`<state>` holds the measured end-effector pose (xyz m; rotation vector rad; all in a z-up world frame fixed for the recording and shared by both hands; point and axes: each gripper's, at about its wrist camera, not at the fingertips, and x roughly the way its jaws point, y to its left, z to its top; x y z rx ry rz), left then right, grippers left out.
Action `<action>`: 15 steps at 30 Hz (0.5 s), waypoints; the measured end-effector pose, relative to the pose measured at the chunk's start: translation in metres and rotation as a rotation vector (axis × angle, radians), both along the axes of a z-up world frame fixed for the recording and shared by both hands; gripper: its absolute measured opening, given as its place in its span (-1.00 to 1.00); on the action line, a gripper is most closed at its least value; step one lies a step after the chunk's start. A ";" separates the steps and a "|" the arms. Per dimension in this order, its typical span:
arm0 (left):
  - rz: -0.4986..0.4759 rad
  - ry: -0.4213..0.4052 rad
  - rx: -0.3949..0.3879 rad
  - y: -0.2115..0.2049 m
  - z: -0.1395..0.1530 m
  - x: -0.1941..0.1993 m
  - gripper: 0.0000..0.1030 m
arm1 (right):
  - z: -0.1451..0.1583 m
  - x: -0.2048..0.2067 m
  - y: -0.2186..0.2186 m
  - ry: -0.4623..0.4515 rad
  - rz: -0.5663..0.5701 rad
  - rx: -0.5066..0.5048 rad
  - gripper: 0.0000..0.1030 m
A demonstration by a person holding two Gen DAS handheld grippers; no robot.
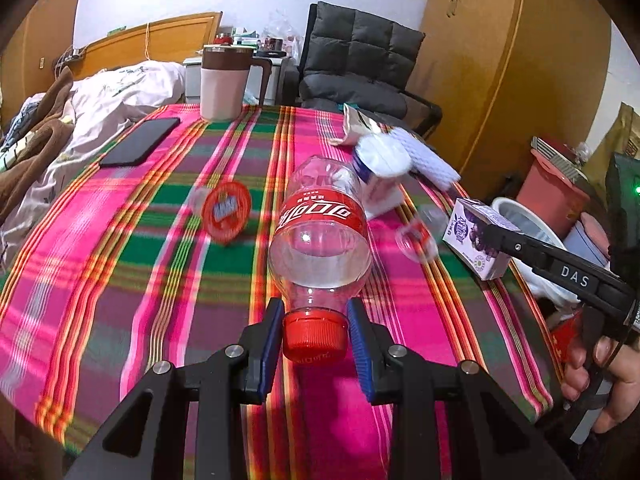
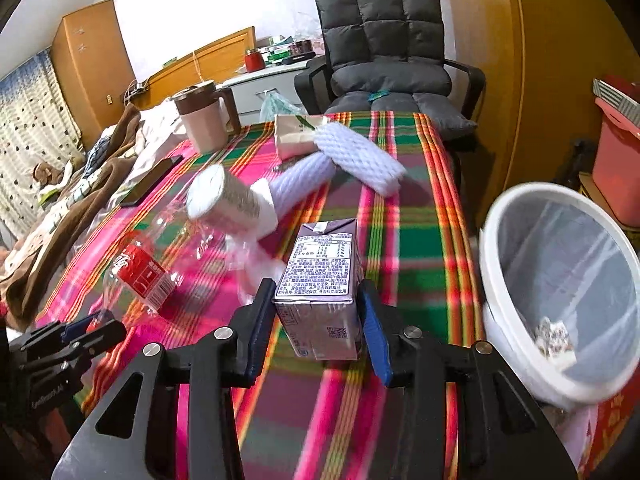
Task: Collect trash
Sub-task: 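Grasp the purple carton with the right tool while the left tool grasps the Coca-Cola bottle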
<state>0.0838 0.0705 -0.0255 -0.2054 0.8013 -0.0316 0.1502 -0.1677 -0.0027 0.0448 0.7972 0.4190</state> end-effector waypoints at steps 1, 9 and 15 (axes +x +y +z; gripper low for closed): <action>-0.002 0.003 0.001 -0.001 0.000 -0.004 -0.36 | 0.000 -0.002 0.000 0.001 0.000 0.000 -0.14; -0.032 -0.015 0.013 -0.010 0.007 -0.032 0.18 | -0.004 -0.022 -0.009 0.019 0.001 -0.012 -0.14; -0.048 -0.029 0.056 -0.018 0.019 -0.016 0.33 | -0.007 -0.022 -0.013 0.027 -0.011 0.000 -0.14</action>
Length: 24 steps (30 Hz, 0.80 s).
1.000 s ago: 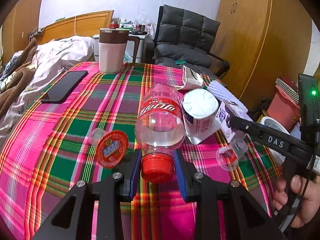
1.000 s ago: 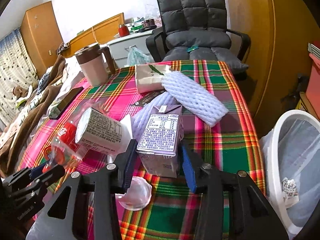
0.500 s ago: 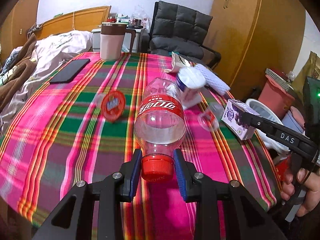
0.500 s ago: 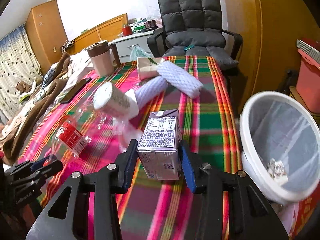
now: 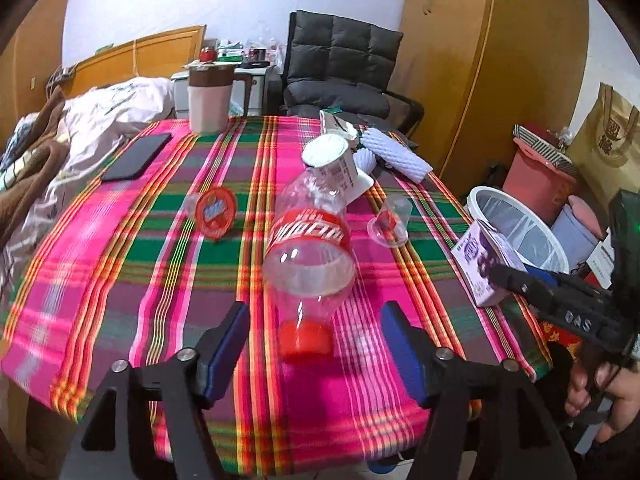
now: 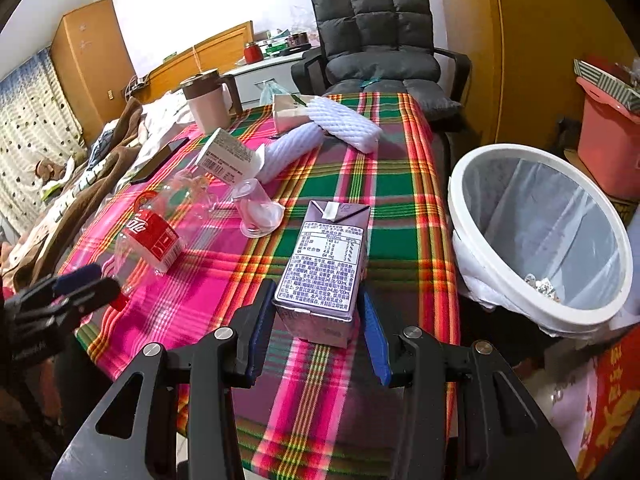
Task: Collect trash
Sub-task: 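Grasp the purple carton with the right tool while the left tool grasps the Coca-Cola bottle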
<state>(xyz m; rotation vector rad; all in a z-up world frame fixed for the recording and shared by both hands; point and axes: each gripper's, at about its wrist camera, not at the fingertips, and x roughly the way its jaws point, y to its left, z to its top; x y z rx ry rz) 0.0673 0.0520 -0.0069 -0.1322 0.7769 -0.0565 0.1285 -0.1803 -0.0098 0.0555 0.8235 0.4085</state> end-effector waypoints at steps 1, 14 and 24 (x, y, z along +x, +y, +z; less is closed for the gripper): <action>-0.001 -0.003 0.011 -0.002 0.001 0.006 0.33 | 0.000 0.002 -0.001 0.001 -0.003 0.003 -0.14; 0.031 0.047 0.023 -0.002 -0.005 0.057 0.34 | -0.006 0.003 -0.004 0.026 -0.040 0.014 -0.02; 0.061 0.049 -0.008 0.007 -0.009 0.057 0.17 | -0.005 -0.002 -0.006 -0.013 -0.030 -0.003 -0.15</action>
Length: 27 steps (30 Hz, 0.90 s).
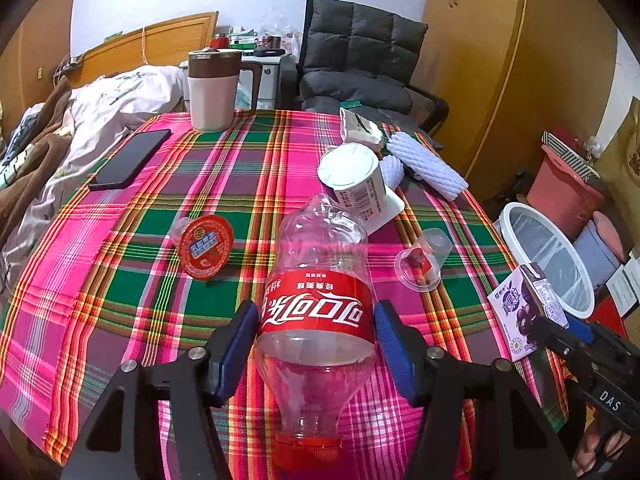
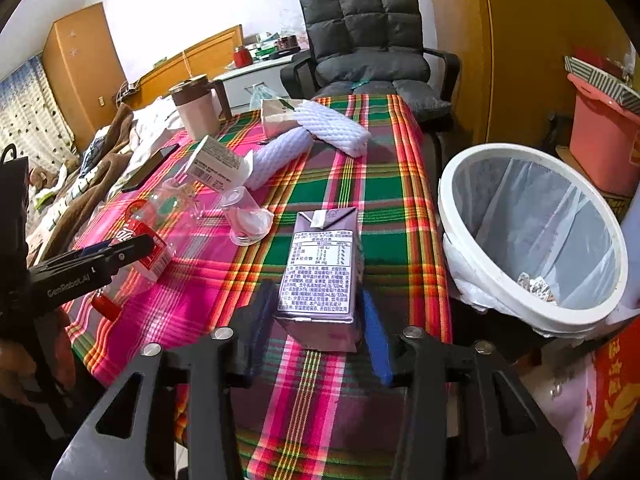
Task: Collect trash
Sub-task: 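Grasp the purple carton with the right tool while the left tool grasps the Coca-Cola bottle, then carry the carton and bottle over the bin and release both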
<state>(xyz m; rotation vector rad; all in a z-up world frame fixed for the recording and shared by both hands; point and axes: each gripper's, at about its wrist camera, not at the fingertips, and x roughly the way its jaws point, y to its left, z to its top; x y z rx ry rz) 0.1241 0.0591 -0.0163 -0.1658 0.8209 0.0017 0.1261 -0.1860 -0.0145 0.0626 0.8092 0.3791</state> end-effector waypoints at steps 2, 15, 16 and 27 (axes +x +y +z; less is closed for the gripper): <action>0.000 -0.003 -0.003 0.000 0.000 -0.002 0.16 | 0.000 -0.002 -0.001 -0.005 0.003 0.002 -0.16; -0.037 -0.053 -0.047 -0.015 0.017 -0.031 0.16 | 0.014 -0.010 -0.009 -0.051 0.001 0.024 -0.17; -0.043 -0.058 -0.049 -0.017 0.020 -0.032 0.15 | 0.015 -0.010 -0.010 -0.054 -0.001 0.026 -0.17; -0.113 -0.088 -0.063 -0.050 0.036 -0.030 0.16 | 0.023 -0.015 -0.033 -0.084 -0.062 0.043 -0.17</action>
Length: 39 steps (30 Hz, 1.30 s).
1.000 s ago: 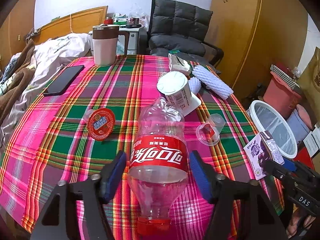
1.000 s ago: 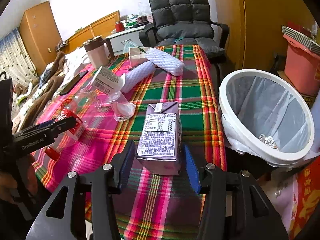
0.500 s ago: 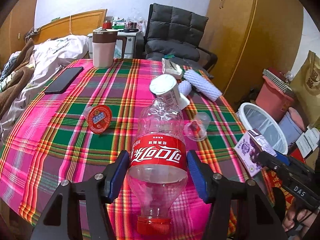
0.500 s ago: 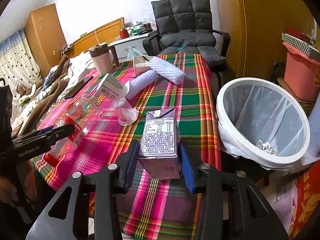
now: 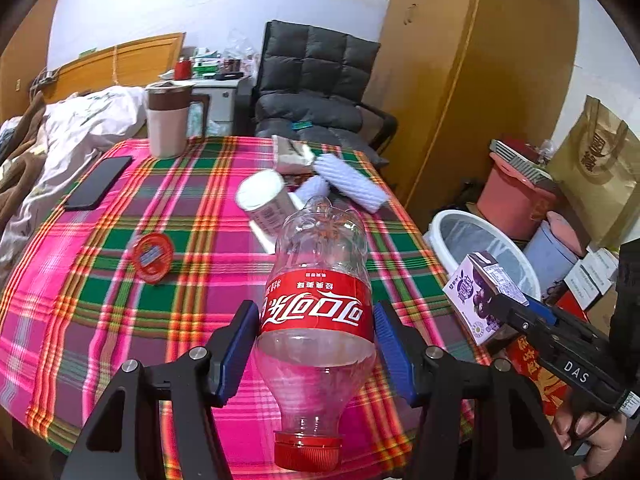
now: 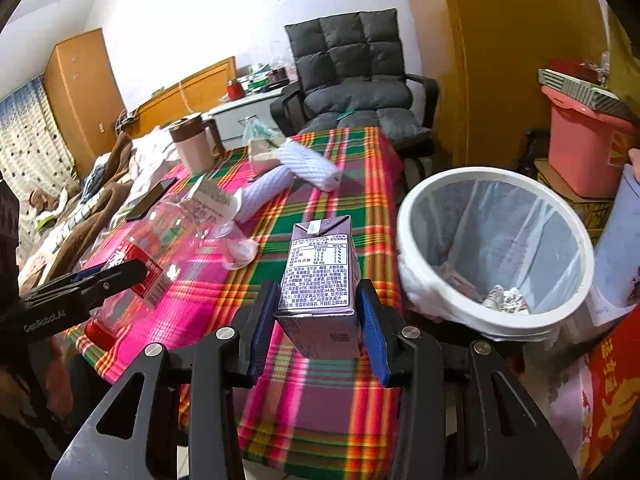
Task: Collect trash
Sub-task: 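Carry the carton and bottle over the bin and release both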
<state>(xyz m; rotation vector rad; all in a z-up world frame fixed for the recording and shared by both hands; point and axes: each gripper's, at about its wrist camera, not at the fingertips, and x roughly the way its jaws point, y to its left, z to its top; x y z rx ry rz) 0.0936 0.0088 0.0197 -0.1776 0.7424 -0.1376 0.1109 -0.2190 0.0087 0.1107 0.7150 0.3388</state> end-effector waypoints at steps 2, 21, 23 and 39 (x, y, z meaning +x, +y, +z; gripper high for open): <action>-0.018 -0.002 0.000 -0.009 0.001 0.003 0.16 | 0.001 0.000 -0.007 -0.004 -0.020 0.002 -0.17; -0.248 -0.033 0.010 -0.115 0.010 0.047 0.16 | 0.000 0.003 -0.076 -0.010 -0.185 0.016 -0.17; -0.269 -0.035 0.014 -0.126 0.009 0.052 0.16 | -0.001 0.004 -0.083 -0.006 -0.202 0.017 -0.17; -0.392 0.016 0.014 -0.192 -0.012 0.102 0.16 | -0.013 0.020 -0.113 0.045 -0.269 0.011 -0.16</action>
